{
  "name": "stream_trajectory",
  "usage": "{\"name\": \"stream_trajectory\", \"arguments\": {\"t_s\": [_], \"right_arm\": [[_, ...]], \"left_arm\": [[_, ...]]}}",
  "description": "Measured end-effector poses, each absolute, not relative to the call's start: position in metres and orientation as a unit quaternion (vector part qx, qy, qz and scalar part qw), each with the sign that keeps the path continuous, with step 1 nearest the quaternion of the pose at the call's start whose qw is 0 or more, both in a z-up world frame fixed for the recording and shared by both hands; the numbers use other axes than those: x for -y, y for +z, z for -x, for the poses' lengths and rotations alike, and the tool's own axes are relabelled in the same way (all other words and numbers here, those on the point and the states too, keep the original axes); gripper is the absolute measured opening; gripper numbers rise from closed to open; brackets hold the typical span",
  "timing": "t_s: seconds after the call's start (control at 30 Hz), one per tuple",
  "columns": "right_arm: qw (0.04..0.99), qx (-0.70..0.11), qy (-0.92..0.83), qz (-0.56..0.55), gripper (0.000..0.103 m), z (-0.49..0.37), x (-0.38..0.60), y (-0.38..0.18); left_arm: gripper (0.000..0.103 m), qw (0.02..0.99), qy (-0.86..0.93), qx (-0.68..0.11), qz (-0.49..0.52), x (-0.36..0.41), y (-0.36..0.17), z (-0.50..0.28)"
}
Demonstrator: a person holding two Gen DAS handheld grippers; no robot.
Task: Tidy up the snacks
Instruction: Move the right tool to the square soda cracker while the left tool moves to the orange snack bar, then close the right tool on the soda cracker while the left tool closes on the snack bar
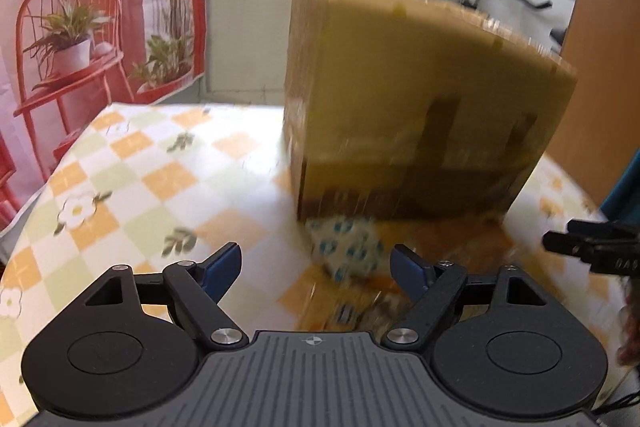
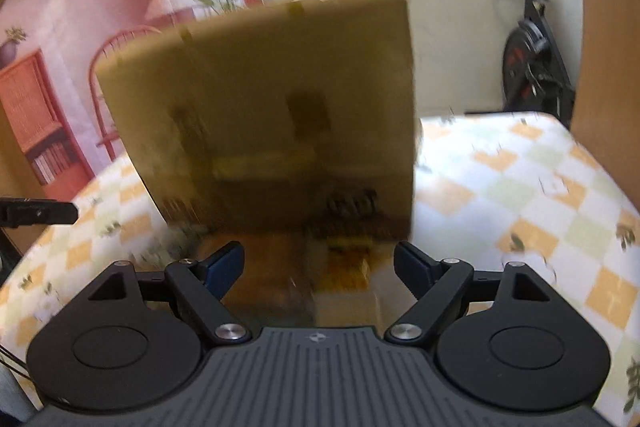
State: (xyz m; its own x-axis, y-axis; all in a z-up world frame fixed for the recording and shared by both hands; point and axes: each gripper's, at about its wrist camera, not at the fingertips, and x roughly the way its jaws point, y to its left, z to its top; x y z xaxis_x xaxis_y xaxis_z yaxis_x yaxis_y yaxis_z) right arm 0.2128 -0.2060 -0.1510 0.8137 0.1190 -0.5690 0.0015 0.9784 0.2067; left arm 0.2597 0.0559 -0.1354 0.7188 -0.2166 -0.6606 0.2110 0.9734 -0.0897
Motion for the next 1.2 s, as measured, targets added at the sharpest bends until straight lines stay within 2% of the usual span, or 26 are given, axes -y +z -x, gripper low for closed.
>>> {"name": "stream_trajectory", "arguments": {"t_s": [0.2,0.27,0.4,0.63,0.87,0.97,1.03,1.2], "right_arm": [[0.937,-0.336,0.019,-0.094,0.077,-0.207,0.209,-0.183],[0.934,-0.346,0.015,-0.091,0.068,-0.208,0.21,-0.193],[0.931,-0.357,0.008,-0.082,0.064,-0.211,0.206,-0.206],[0.937,-0.34,0.001,-0.081,0.05,-0.208,0.207,-0.214],[0.944,-0.321,-0.002,-0.073,0.05,-0.202,0.206,-0.217],[0.945,-0.318,-0.001,-0.073,0.05,-0.201,0.206,-0.218],[0.946,-0.316,-0.002,-0.069,0.05,-0.201,0.204,-0.218],[0.947,-0.317,-0.004,-0.055,0.05,-0.201,0.201,-0.219]], "left_arm": [[0.078,0.916,-0.106,-0.386,0.031,-0.064,-0.159,-0.255],[0.078,0.911,-0.104,-0.397,0.032,-0.064,-0.165,-0.252],[0.078,0.908,-0.105,-0.406,0.029,-0.065,-0.17,-0.25],[0.078,0.907,-0.101,-0.408,0.022,-0.058,-0.18,-0.244],[0.077,0.906,-0.103,-0.41,0.01,-0.052,-0.186,-0.253],[0.068,0.904,-0.104,-0.414,0.012,-0.05,-0.191,-0.254],[0.054,0.903,-0.106,-0.416,0.016,-0.048,-0.194,-0.252],[0.05,0.913,-0.087,-0.398,0.021,-0.048,-0.199,-0.24]]}}
